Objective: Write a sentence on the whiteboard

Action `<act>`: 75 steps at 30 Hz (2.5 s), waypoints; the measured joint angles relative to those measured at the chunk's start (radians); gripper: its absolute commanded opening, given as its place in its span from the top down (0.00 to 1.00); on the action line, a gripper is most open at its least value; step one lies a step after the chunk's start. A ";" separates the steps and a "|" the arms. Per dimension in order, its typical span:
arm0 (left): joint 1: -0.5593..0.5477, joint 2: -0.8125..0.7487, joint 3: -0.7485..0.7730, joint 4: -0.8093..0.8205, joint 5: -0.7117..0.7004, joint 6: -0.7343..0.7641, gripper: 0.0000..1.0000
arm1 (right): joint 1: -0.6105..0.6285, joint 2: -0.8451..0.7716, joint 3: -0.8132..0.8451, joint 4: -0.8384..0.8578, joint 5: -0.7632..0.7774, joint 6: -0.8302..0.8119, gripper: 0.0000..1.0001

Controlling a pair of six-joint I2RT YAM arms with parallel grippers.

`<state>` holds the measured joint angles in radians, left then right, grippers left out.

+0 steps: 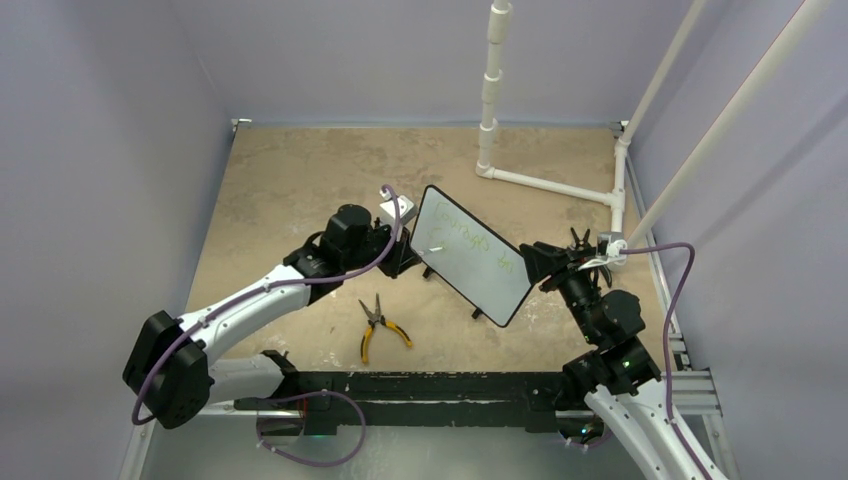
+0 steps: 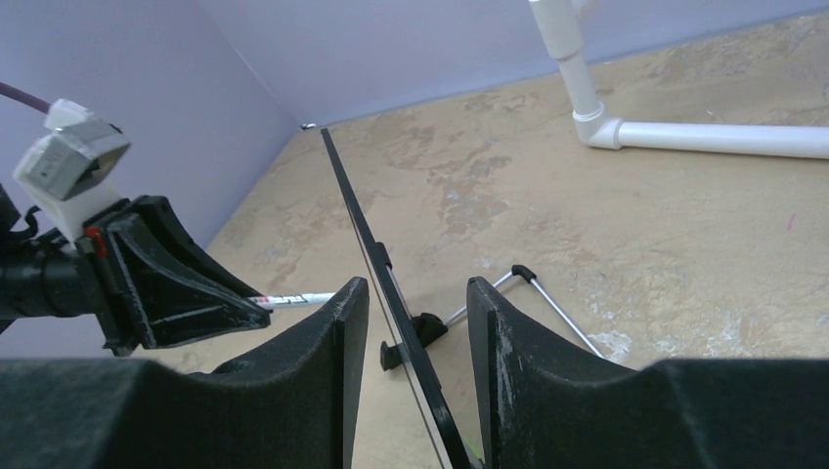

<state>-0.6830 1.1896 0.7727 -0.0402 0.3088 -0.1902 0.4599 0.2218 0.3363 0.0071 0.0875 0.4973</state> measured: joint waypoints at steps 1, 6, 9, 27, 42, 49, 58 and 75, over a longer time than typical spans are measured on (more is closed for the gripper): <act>0.000 0.013 0.000 -0.005 -0.003 0.000 1.00 | 0.000 0.000 0.000 0.000 0.000 0.000 0.55; 0.000 0.053 0.002 -0.016 -0.015 0.000 1.00 | 0.000 0.000 0.000 0.000 0.000 0.000 0.55; 0.000 0.063 0.006 -0.016 -0.024 -0.001 1.00 | 0.000 0.000 0.000 0.000 0.000 0.000 0.55; 0.000 0.099 0.023 0.023 -0.029 -0.009 1.00 | 0.000 0.000 0.000 0.000 0.000 0.000 0.55; 0.000 0.118 0.024 0.023 -0.016 -0.010 1.00 | 0.000 0.000 0.000 0.000 0.000 0.000 0.55; 0.000 0.121 0.024 0.019 -0.015 -0.020 1.00 | 0.000 0.000 0.000 0.000 0.000 0.000 0.55; 0.000 0.121 0.024 0.021 -0.011 -0.027 1.00 | 0.000 0.000 0.000 0.000 0.000 0.000 0.55; 0.000 0.121 0.024 0.041 0.021 -0.027 1.00 | 0.000 0.000 0.000 0.000 0.000 0.000 0.55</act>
<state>-0.6830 1.3106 0.7971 0.0006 0.3298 -0.2176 0.4599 0.2222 0.3363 0.0074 0.0875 0.4973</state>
